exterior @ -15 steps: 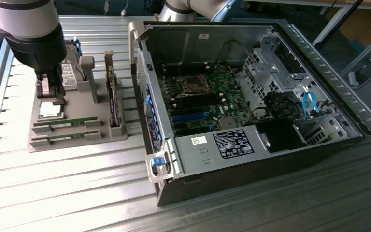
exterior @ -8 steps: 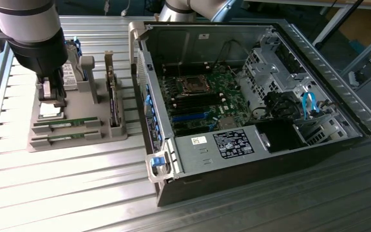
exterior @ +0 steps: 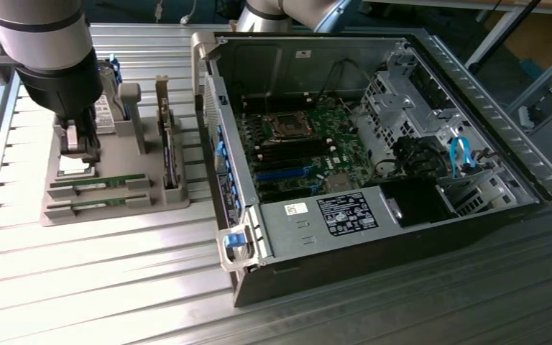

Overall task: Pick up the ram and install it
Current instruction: 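Pick up the ram and move it above insertion slot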

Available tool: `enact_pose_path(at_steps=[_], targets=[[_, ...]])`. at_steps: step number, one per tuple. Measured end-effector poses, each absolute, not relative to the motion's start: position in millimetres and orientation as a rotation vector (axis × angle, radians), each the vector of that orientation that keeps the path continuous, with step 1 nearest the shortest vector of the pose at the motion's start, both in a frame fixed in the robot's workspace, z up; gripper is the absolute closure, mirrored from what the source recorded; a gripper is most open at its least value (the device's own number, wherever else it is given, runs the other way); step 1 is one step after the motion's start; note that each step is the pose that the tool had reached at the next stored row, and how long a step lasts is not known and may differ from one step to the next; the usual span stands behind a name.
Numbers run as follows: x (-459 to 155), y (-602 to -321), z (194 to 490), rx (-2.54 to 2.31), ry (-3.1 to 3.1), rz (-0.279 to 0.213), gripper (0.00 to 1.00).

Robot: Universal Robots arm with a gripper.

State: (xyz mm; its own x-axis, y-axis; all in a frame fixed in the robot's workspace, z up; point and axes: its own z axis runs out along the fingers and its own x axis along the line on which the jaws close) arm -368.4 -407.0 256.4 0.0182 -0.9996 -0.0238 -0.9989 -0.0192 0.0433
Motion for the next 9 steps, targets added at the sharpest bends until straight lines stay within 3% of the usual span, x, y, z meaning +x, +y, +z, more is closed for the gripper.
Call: enact_pose_path(at_steps=[9], targets=[[-368.4,-407.0,253.1,2.231,-2.190,-0.074,0.70]])
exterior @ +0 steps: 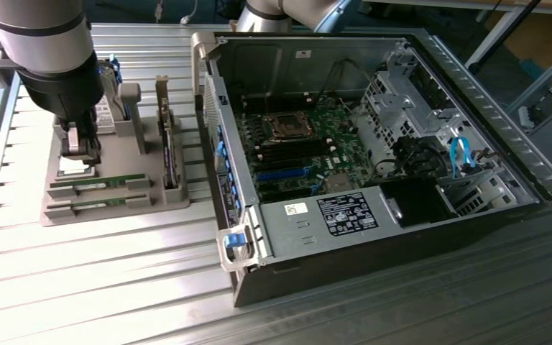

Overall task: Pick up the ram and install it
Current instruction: 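Pick up the ram and move it above insertion slot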

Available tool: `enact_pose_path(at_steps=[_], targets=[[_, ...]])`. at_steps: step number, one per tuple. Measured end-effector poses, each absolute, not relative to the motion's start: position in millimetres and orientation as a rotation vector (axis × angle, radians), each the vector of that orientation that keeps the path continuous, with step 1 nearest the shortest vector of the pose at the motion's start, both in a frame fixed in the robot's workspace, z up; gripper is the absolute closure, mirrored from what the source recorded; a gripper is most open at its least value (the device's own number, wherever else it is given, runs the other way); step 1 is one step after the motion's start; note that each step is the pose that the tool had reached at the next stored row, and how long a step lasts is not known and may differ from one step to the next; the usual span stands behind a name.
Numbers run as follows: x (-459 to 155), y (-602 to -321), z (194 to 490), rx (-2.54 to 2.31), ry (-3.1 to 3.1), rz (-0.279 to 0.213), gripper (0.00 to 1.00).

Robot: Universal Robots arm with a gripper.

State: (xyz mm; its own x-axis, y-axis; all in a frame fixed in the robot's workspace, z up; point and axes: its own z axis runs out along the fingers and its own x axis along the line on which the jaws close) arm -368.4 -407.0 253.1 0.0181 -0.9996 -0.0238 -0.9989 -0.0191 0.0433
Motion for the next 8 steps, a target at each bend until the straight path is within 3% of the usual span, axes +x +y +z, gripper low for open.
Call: enact_pose_path(at_steps=[8], targets=[[-368.4,-414.5,253.1,2.231,-2.190,-0.074,0.70]])
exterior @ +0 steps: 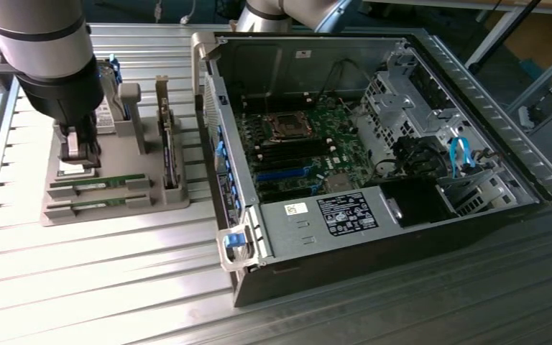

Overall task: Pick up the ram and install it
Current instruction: 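Pick up the ram and move it above insertion slot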

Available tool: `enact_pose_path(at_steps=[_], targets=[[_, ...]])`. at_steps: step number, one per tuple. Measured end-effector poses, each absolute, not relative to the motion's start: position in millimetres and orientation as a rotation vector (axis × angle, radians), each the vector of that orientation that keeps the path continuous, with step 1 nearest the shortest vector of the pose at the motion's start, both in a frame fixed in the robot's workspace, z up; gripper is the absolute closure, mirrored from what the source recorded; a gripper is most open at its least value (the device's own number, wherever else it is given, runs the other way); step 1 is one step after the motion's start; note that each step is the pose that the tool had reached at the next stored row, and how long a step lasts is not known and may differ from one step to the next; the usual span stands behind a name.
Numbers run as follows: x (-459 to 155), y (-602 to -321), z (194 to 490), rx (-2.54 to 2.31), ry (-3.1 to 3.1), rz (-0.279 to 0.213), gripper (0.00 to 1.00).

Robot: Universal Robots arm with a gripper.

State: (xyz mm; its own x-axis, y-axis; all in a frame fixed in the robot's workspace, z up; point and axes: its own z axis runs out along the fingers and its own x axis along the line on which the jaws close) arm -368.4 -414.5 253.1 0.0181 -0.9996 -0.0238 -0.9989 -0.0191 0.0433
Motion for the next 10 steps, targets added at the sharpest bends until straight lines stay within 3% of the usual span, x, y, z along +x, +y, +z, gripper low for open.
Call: enact_pose_path(at_steps=[10], targets=[[-368.4,-429.6,253.1,2.231,-2.190,-0.074,0.70]])
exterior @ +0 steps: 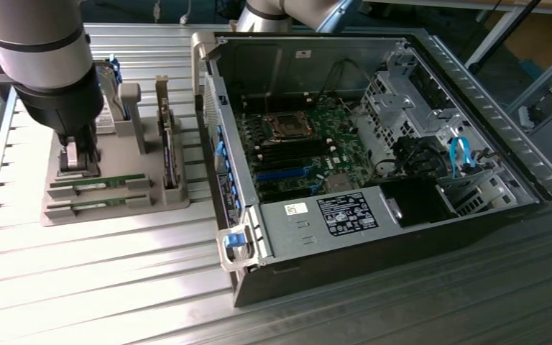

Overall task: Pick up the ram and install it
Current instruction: 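Pick up the ram and move it above insertion slot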

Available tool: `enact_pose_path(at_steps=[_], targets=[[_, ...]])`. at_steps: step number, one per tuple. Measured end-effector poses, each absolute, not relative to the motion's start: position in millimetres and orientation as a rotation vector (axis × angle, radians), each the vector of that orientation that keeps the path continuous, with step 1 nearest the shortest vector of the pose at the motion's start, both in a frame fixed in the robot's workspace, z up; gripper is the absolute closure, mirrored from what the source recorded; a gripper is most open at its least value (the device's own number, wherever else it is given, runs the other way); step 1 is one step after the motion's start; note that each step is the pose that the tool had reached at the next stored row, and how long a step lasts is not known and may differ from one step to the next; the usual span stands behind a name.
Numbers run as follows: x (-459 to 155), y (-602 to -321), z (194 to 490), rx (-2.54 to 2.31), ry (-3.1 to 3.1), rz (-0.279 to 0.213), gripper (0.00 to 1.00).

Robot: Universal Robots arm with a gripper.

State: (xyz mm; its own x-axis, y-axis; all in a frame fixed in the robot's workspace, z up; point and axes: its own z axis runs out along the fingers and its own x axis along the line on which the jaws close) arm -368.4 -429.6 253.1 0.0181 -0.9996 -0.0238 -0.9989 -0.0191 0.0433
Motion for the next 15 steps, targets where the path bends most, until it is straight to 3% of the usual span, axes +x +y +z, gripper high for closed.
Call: enact_pose_path(at_steps=[15], targets=[[-368.7,-445.9,253.0,2.231,-2.190,-0.074,0.70]])
